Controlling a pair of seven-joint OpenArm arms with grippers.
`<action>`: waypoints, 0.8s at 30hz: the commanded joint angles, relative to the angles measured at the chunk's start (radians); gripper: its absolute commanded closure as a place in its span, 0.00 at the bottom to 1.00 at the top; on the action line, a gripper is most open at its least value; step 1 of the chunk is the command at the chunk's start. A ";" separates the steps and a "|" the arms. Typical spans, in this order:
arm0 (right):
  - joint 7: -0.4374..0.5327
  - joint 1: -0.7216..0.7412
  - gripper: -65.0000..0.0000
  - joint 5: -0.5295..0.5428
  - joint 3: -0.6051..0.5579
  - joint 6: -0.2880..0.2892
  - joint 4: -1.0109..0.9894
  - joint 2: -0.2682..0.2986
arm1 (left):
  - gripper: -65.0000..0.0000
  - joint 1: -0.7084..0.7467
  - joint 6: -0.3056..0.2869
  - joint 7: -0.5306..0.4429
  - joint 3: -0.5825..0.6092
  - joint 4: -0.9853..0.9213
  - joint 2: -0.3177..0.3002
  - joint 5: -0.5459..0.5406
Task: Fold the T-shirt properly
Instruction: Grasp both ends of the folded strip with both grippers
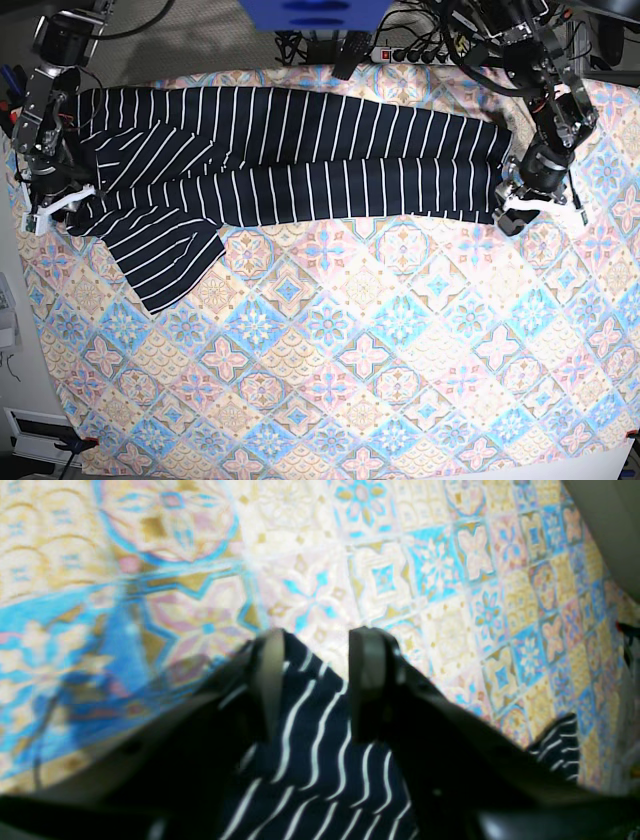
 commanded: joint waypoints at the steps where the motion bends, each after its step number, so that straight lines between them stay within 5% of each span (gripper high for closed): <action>1: 0.043 0.010 0.69 0.009 0.040 -0.007 0.027 0.011 | 0.66 -0.015 -0.005 -0.014 0.020 -0.007 -0.003 0.011; 9: 0.048 0.049 0.69 0.005 0.112 -0.007 0.042 -0.029 | 0.67 -0.080 -0.004 -0.020 0.095 -0.196 0.022 0.098; 18: 0.048 0.201 0.69 0.002 -0.129 -0.007 0.024 0.001 | 0.67 -0.058 -0.004 -0.087 0.095 -0.288 0.015 0.103; 24: 0.049 0.356 0.69 -0.133 -0.319 -0.007 -0.152 0.012 | 0.67 -0.041 -0.007 -0.096 0.095 -0.286 0.015 0.126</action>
